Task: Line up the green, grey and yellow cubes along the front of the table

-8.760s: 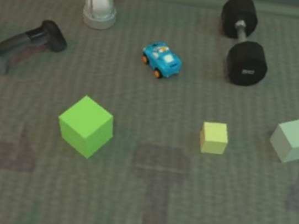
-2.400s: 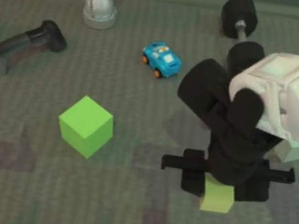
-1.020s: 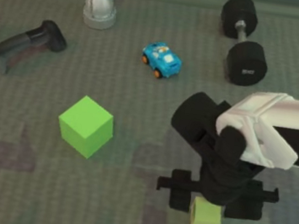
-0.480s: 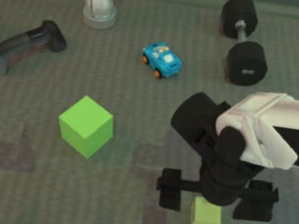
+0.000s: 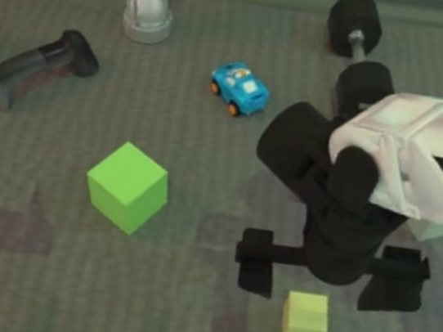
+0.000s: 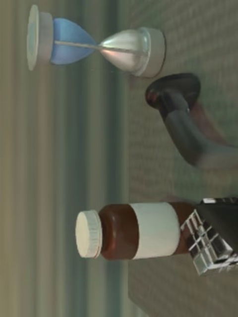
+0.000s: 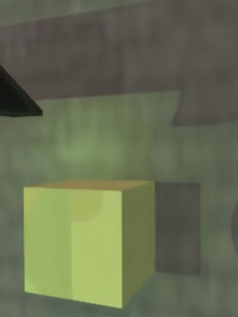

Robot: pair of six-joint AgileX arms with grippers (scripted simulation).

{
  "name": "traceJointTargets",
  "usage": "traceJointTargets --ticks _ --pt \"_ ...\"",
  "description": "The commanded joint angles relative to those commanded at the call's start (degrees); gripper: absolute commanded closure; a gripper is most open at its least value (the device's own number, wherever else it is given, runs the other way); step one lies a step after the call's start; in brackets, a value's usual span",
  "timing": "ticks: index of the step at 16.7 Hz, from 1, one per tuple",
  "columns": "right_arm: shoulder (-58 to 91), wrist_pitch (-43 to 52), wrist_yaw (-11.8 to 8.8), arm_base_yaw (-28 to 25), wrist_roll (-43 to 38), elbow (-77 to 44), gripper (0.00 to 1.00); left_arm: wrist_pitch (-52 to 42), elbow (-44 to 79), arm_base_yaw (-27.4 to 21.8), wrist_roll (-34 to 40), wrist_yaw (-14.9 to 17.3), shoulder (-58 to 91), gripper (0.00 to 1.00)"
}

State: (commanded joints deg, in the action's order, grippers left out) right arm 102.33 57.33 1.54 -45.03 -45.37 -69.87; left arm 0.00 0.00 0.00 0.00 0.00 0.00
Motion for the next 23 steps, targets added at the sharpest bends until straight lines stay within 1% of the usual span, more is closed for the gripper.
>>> traceJointTargets --ticks 3,8,11,13,16,23 --pt "-2.0 4.0 0.0 -0.2 0.1 -2.7 0.00 0.0 0.0 0.0 0.0 0.0 0.0 0.00" --pt "-1.8 4.0 0.0 0.2 0.2 -2.7 0.00 0.0 0.0 0.0 0.0 0.0 0.0 0.00" --pt "-0.3 4.5 -0.1 2.5 3.9 -4.6 0.00 0.0 0.0 0.0 0.0 0.0 0.0 0.00" --pt "1.6 5.1 -0.2 5.5 9.2 -6.9 0.00 0.0 0.0 0.0 0.0 0.0 0.0 0.00" --pt "5.3 6.4 -0.5 11.8 19.4 -11.0 0.00 0.0 0.0 0.0 0.0 0.0 0.0 0.00" --pt "13.3 8.8 -1.1 28.6 48.4 -20.3 0.00 0.0 0.0 0.0 0.0 0.0 0.0 0.00"
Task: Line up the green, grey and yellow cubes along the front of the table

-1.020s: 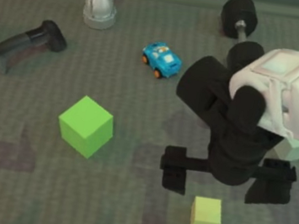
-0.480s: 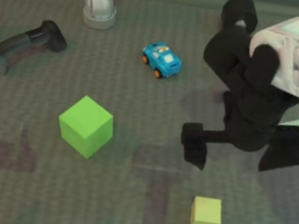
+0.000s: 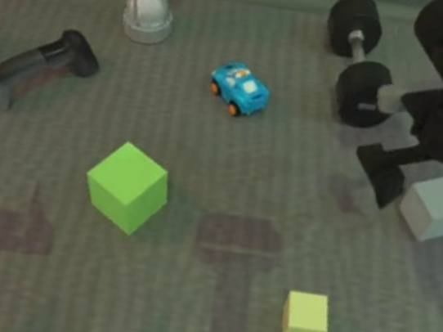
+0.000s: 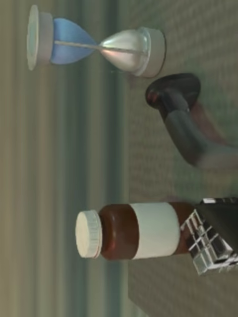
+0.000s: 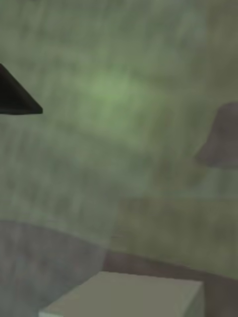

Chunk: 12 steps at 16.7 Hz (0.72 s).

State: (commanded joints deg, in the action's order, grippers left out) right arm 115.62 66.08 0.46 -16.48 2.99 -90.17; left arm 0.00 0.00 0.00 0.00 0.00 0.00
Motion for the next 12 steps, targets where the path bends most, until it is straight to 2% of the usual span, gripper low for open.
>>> traceJointTargets --ticks 4,12 --pt "1.9 0.1 -0.3 6.1 8.9 -3.3 0.00 0.0 0.0 0.0 0.0 0.0 0.0 0.00" --pt "2.6 -2.3 -0.3 6.6 9.6 -1.6 0.00 0.0 0.0 0.0 0.0 0.0 0.0 0.00"
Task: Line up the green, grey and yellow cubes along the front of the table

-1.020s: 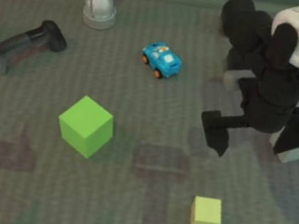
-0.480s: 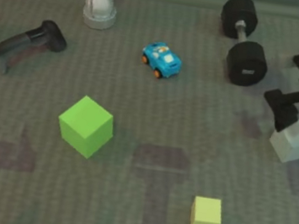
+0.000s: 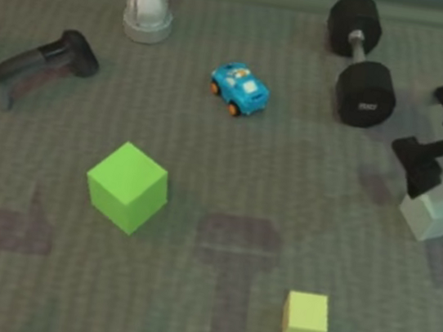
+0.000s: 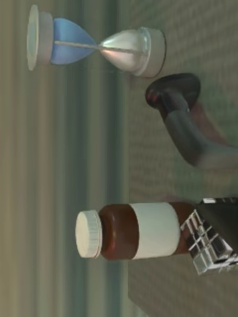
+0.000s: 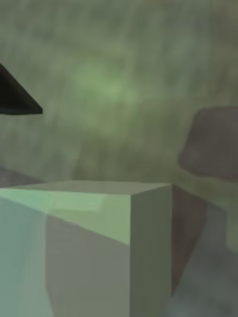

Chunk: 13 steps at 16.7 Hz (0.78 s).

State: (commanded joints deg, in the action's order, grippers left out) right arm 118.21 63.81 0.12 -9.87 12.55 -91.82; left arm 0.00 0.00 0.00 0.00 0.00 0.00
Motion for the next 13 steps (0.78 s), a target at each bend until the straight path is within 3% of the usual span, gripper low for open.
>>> traceJointTargets --ticks 6,11,13 --pt "5.1 -14.0 0.0 0.0 0.0 8.3 0.00 0.0 0.0 0.0 0.0 0.0 0.0 0.00" --pt "6.0 -15.6 0.0 0.0 0.0 9.4 0.00 0.0 0.0 0.0 0.0 0.0 0.0 0.00" --pt "6.0 -15.6 0.0 0.0 0.0 9.4 0.15 0.0 0.0 0.0 0.0 0.0 0.0 0.00"
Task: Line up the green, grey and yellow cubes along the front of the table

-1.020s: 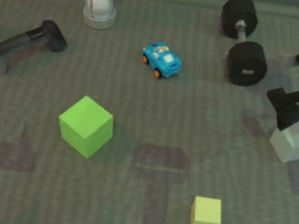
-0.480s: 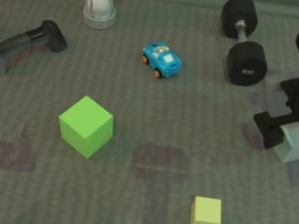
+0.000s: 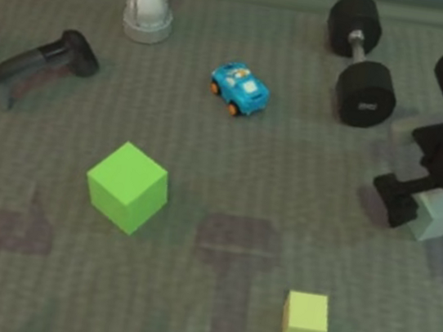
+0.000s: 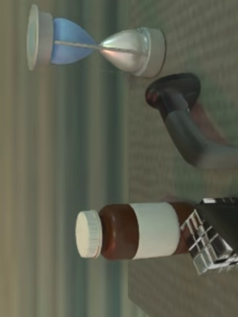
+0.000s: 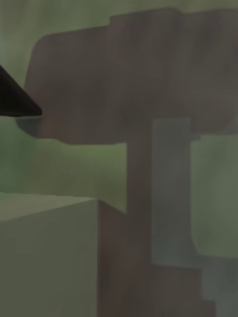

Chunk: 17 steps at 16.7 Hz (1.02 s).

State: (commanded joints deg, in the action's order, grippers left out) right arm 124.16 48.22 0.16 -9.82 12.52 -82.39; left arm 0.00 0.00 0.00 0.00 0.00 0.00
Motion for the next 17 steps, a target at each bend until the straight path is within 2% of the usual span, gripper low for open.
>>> traceJointTargets --ticks 11,17 --pt "0.0 0.0 0.0 0.0 0.0 0.0 0.98 0.0 0.0 0.0 0.0 0.0 0.0 0.00" --pt "0.0 0.0 0.0 0.0 0.0 0.0 1.00 0.0 0.0 0.0 0.0 0.0 0.0 0.00"
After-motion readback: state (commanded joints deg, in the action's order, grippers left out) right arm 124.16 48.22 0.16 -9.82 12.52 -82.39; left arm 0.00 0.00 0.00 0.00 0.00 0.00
